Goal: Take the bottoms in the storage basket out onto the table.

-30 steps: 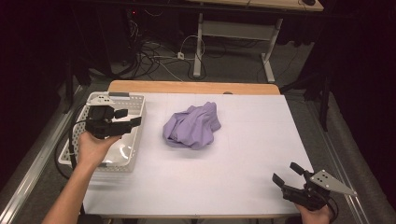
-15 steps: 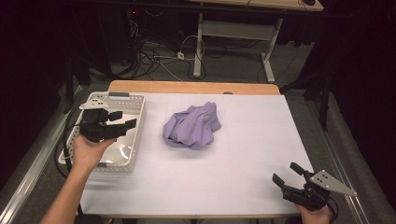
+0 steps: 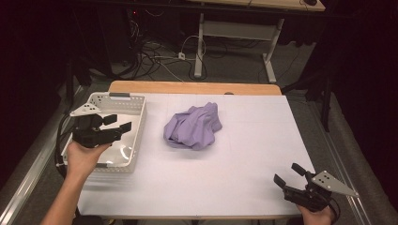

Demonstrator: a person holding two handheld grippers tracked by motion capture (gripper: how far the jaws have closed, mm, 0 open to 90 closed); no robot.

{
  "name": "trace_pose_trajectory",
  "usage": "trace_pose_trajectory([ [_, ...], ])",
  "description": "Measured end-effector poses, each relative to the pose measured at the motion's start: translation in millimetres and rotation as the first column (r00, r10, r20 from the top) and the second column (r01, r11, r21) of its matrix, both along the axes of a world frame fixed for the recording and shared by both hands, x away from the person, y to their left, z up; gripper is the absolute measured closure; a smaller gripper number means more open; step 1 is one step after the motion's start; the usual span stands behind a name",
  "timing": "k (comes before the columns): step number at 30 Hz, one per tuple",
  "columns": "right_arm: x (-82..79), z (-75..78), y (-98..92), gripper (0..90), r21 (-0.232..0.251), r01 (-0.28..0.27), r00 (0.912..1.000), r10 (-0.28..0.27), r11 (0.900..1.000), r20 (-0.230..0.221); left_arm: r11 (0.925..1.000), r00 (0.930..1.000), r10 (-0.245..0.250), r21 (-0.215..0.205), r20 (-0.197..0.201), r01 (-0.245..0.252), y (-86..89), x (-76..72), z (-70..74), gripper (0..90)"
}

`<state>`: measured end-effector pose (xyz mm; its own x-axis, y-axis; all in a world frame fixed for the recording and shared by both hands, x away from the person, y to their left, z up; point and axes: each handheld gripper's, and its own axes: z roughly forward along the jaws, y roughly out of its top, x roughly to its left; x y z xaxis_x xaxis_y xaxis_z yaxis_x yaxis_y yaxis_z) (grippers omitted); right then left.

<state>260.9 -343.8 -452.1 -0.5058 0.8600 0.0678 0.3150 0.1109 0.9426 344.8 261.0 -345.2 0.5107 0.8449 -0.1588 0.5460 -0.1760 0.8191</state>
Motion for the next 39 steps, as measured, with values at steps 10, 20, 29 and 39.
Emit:
trace_pose_trajectory([
  [10,0.1,0.0,-0.1,16.5,0.000,0.002,1.0000,-0.002,1.000,-0.001,0.9996,0.9998,0.017,-0.022,0.002,-0.017,8.1,-8.1,-4.9,33.3],
  [20,0.1,-0.1,-0.3,16.4,0.001,0.003,1.0000,-0.003,1.000,-0.001,0.9987,0.9993,0.031,-0.041,0.021,-0.030,14.0,-15.6,-8.4,33.0],
  [29,0.0,-0.1,-0.3,16.5,0.003,0.004,1.0000,-0.004,1.000,-0.001,0.9981,0.9986,0.040,-0.048,0.033,-0.039,18.7,-21.5,-11.7,32.9],
  [39,0.0,-0.1,-0.4,16.4,0.002,0.004,1.0000,-0.004,1.000,0.002,0.9963,0.9971,0.067,-0.056,0.037,-0.064,23.5,-27.2,-17.9,31.1],
])
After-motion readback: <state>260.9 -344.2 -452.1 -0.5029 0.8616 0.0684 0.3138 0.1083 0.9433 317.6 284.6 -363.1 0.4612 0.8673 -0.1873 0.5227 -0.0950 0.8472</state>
